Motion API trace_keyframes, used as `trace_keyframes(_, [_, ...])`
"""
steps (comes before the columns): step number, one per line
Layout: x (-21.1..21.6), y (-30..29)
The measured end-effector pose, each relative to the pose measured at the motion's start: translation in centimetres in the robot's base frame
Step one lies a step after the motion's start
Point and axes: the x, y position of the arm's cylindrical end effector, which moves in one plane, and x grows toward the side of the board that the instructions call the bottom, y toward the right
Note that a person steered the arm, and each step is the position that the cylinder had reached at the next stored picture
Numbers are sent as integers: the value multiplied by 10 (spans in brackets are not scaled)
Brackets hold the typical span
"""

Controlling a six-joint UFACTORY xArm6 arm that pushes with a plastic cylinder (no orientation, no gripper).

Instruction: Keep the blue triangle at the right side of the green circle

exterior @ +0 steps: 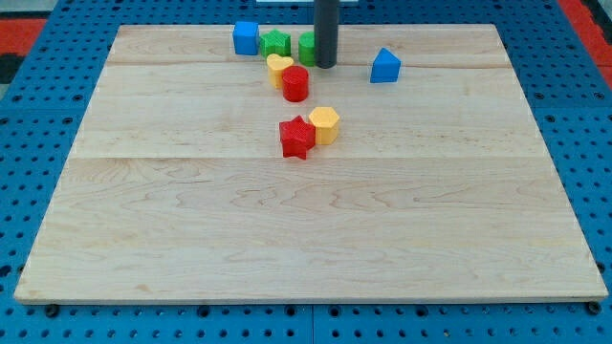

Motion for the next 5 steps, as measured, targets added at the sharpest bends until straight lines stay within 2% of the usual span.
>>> trace_keyframes(1, [42,41])
trace_keyframes(2, [55,93])
trace_keyframes(3, [29,118])
trace_keyframes(5, [-27,63])
